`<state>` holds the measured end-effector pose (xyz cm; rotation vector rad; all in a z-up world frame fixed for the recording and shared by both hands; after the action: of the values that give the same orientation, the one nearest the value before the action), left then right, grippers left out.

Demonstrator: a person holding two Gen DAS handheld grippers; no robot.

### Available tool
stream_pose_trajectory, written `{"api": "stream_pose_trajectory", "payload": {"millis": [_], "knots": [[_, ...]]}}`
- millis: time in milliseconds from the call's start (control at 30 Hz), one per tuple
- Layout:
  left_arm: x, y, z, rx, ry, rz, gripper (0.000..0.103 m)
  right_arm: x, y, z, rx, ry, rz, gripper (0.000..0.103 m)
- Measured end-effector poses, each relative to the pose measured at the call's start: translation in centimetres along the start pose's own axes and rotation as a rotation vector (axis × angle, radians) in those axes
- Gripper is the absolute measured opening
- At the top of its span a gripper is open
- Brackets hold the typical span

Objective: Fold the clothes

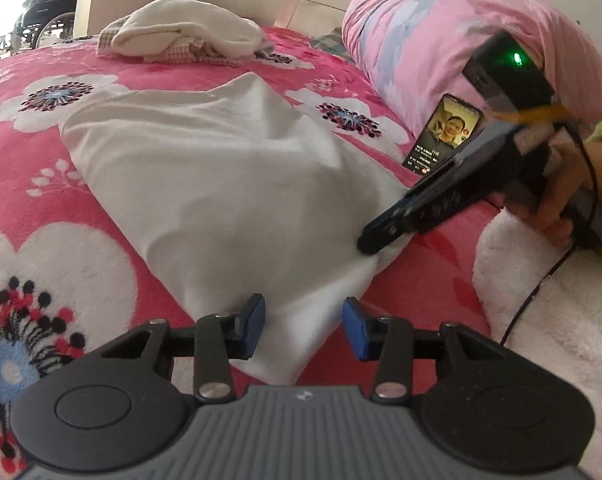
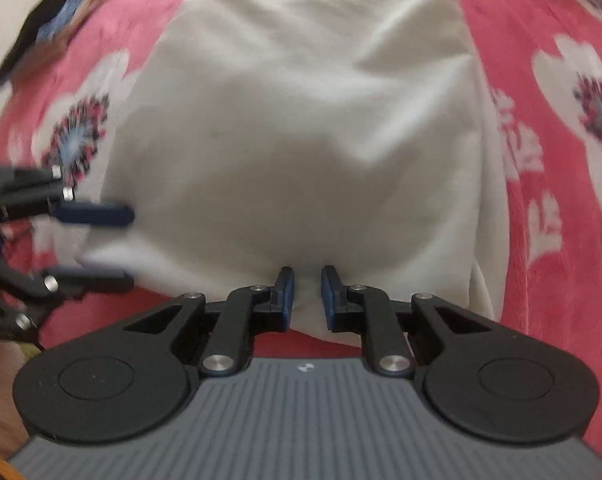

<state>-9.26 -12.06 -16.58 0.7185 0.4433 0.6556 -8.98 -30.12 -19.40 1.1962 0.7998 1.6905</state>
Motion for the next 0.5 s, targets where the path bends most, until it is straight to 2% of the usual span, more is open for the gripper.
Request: {"api": "stream_pose_trajectory", "payload": {"millis": [33, 100, 200, 267, 400, 500], "knots": [[0.2, 0.4, 0.3, -0.005, 0.006, -0.003, 0.043, 0.0, 0.6, 0.4, -0.005, -0.015, -0.009, 0.014], [0.6, 1.3, 1.0, -0.035, 0.014, -0.007, 0.043, 0.8, 2.3, 1.3, -0.042, 0.034, -0.048, 0.014], [1.0, 2.2, 2.5, -0.096, 0.027, -0.016, 0.045, 1.7, 4.7, 3.3, -0.151, 0.08, -0.086, 0.014], [1.2, 1.6, 3.1, -0.101, 0.052, -0.02, 0.045, 1.4, 5.2, 4.9, -0.221, 0.098, -0.115, 0.015], [0.8, -1.6, 2.4, -0.051, 0.049, 0.001, 0.045, -1.0, 2.2, 7.7, -0.25, 0.107, -0.166, 0.015], [0.3, -1.9, 2.1, -0.07, 0.026, 0.018, 0.048, -4.7, -0.8, 9.2, -0.242, 0.084, -0.306, 0.017]]}}
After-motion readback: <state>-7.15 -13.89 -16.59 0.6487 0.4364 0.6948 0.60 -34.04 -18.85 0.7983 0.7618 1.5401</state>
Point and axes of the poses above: each gripper's, at about its wrist camera, not at the fingertips, and y roughly against the way its jaws point, x to its left, z to its top, the point moved 7 cm from there along -y, roughly the way its jaws point, and after that the axes turned 12 degrees about z, right-handed, at the moved point
